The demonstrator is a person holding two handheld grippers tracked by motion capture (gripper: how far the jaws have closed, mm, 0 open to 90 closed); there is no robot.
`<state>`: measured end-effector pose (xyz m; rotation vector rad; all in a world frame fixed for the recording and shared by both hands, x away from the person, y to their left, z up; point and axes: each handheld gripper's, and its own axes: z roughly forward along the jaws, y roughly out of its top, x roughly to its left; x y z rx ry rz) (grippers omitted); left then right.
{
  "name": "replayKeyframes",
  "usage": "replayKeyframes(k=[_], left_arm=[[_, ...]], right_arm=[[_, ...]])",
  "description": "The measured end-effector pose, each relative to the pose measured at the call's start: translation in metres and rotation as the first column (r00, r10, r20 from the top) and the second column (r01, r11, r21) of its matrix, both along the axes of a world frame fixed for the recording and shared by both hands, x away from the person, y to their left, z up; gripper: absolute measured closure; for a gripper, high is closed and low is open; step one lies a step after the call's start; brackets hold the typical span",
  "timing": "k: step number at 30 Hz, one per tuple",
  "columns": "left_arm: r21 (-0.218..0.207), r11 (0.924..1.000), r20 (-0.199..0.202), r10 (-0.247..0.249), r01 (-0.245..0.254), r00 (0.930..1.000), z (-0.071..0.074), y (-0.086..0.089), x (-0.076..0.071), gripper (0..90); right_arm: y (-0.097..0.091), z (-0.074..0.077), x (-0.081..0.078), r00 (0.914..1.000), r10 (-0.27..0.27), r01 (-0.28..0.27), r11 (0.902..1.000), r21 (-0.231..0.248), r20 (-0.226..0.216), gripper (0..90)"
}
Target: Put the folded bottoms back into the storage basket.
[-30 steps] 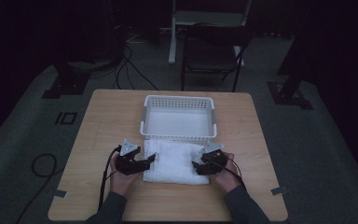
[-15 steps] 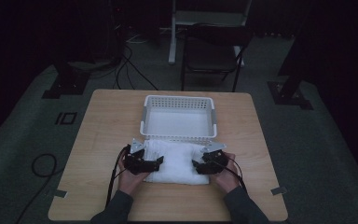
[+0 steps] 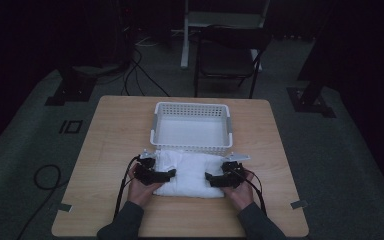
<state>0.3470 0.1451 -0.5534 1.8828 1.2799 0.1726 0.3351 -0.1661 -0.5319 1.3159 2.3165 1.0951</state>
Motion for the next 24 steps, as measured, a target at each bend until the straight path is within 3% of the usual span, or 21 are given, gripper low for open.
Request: replayKeyframes(k=[6,9,13,17,19,24], left_arm=[[0.012,0.9998,0.003,-0.017,0.017,0.9999,0.000,0.000,0.000,0.0],[0.007,0.9995,-0.001,-0.031,0.031,0.9995,0.000,0.001,0.000,0.0],[0.004,0.9996,-0.005,-0.029,0.029,0.9996,0.000,0.000,0.000,0.2],[-0.022,0.9987,-0.009,-0.046,0.046,0.9989,0.000,0.002,-0.001,2.4],[-0.047,0.9974,-0.013,-0.056,0.056,0.9983,0.000,0.003,-0.001,9.4],[-0.099,0.9927,-0.038,-0.074,0.070,0.9965,0.000,0.004,-0.003,23.0]], right_arm=[[-0.002,-0.007,0.004,0.9974,-0.022,0.025,0.9989,0.039,-0.068,9.7],[-0.008,-0.014,0.009,0.9898,-0.021,0.038,0.9924,0.117,-0.141,9.8],[-0.011,-0.016,0.009,0.9877,-0.023,0.046,0.9882,0.146,-0.154,10.6],[-0.013,-0.017,0.011,0.9860,0.022,0.010,0.9820,0.189,-0.165,17.9],[-0.016,-0.018,0.014,0.9801,0.064,-0.017,0.9708,0.239,-0.188,27.6],[-0.017,-0.020,0.016,0.9731,0.100,-0.041,0.9616,0.271,-0.208,39.5]])
